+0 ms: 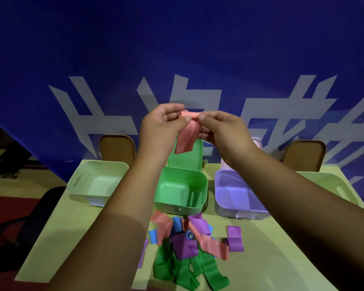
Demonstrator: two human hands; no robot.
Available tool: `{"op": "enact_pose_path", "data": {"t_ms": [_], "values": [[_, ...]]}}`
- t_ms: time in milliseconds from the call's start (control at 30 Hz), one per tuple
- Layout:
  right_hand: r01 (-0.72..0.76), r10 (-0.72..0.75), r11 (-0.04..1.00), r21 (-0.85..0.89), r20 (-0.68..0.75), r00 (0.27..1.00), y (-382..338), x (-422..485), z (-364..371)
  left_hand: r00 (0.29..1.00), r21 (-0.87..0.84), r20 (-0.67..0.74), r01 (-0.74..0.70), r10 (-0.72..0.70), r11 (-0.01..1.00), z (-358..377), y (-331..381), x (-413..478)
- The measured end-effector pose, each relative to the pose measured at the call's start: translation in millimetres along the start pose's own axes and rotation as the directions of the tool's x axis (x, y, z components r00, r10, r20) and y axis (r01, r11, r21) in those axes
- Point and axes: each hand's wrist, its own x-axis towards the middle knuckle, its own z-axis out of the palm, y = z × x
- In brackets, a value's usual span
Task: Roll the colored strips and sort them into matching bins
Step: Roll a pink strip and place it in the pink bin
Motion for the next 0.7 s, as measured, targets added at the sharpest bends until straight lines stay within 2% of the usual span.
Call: {"op": "enact_pose_path", "data": {"t_ms": [100, 233, 700], "values": [[-0.033, 0.032, 0.998, 0.045, 0.016, 0.999, -9, -4, 10, 0.995, 0.072, -0.033, -0.09, 0.092, 0.993, -1, 4, -1], [-0.057, 0.057, 0.998, -0.014, 0.079, 0.995, -21, -8, 18, 0.977, 0.161, -0.034, -0.204, 0.212, 0.966, 0, 7, -3], [-0.114, 0.119, 0.988, -0.106, 0.035, 0.992, -16, -1, 28, 0.929, 0.355, -0.024, -0.338, 0.37, 0.872, -2, 0, -12]]}}
